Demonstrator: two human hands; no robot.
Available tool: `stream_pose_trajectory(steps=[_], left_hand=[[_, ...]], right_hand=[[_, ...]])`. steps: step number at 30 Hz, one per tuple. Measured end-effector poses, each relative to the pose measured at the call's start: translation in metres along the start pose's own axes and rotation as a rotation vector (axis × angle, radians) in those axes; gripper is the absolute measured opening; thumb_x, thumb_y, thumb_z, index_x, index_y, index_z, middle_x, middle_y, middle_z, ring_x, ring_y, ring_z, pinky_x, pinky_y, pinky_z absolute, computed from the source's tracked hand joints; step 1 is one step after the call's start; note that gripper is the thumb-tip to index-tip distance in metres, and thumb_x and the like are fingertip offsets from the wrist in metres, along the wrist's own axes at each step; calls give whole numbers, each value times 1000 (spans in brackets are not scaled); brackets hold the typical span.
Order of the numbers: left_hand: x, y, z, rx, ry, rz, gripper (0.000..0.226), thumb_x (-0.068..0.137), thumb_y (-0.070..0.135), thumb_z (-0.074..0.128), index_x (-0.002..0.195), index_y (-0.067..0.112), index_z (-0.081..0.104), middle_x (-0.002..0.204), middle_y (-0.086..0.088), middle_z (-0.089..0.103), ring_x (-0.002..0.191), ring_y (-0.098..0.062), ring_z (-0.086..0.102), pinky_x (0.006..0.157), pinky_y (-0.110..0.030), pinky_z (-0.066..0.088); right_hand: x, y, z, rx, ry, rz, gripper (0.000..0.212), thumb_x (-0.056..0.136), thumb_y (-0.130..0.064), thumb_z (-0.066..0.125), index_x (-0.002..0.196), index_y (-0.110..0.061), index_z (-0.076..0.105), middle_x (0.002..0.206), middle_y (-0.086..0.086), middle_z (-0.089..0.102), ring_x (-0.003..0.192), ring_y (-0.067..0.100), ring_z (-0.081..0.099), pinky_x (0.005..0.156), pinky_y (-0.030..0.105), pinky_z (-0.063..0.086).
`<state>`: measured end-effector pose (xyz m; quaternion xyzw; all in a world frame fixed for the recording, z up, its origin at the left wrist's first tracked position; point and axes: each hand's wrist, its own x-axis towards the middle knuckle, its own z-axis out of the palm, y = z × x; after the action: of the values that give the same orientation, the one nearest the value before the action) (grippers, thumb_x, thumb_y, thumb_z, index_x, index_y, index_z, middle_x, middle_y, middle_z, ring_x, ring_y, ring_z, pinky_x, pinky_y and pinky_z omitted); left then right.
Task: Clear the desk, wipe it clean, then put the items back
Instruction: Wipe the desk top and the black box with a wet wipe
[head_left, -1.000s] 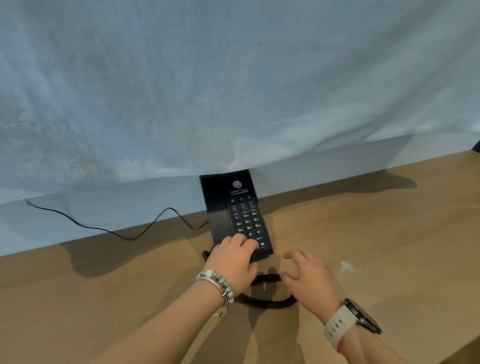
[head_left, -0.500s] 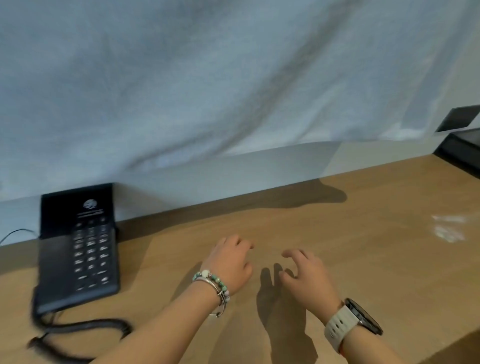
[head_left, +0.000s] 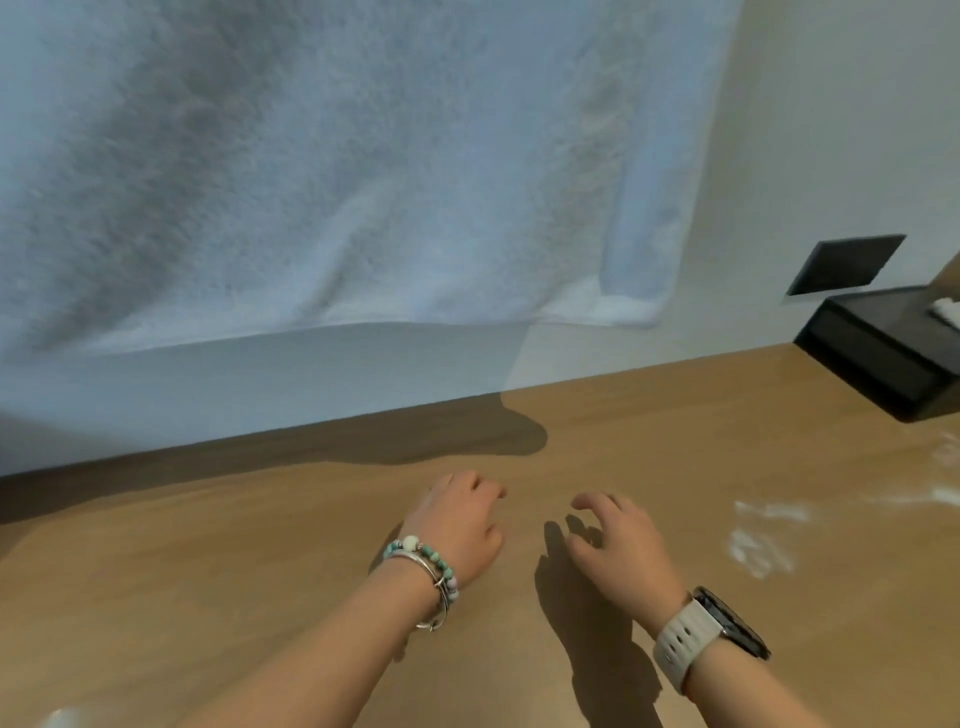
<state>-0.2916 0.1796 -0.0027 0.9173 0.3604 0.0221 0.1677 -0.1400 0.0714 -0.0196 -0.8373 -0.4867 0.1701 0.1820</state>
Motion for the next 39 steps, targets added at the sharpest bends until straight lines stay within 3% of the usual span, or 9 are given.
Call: stream_pose_trajectory(steps=[8, 18, 30, 36, 39], left_hand=[[68, 103, 26, 16, 7, -83, 42, 92, 29, 42, 134, 25, 44, 132, 3, 45, 121, -17, 42, 98, -35, 42], [173, 215, 44, 58, 35, 10, 42, 91, 28, 46, 132, 22, 45, 129, -2, 47, 120, -22, 42, 98, -34, 39], [277, 389, 77, 9, 90, -18, 43, 92, 32, 46, 134, 24, 44, 132, 1, 45, 121, -19, 42, 99, -33, 39], [306, 434, 82, -5, 97, 18, 43, 92, 34, 47, 134, 25, 43, 133, 3, 44, 121, -16, 43, 98, -29, 40], [318, 456, 90, -27, 118, 9, 42, 93, 33, 46, 134, 26, 42, 133, 4, 44, 120, -15, 43, 98, -29, 40]], right_hand=[[39, 103, -69, 15, -97, -51, 37, 91, -30, 52, 128, -26, 49, 131, -7, 48, 122, 15, 42, 102, 30, 36], [94, 222, -163, 87, 60, -19, 36, 92, -28, 54, 128, -26, 49, 131, -7, 47, 127, 12, 38, 106, 32, 33], [146, 387, -270, 67, 71, -37, 34, 91, -28, 55, 125, -23, 52, 131, -4, 50, 122, 18, 44, 102, 41, 39], [155, 432, -312, 143, 262, -107, 23, 92, -18, 55, 115, -19, 60, 103, -11, 53, 106, 13, 53, 86, 23, 41], [168, 457, -334, 121, 340, -130, 23, 92, -19, 54, 114, -20, 60, 106, -8, 56, 109, 13, 50, 90, 26, 40]])
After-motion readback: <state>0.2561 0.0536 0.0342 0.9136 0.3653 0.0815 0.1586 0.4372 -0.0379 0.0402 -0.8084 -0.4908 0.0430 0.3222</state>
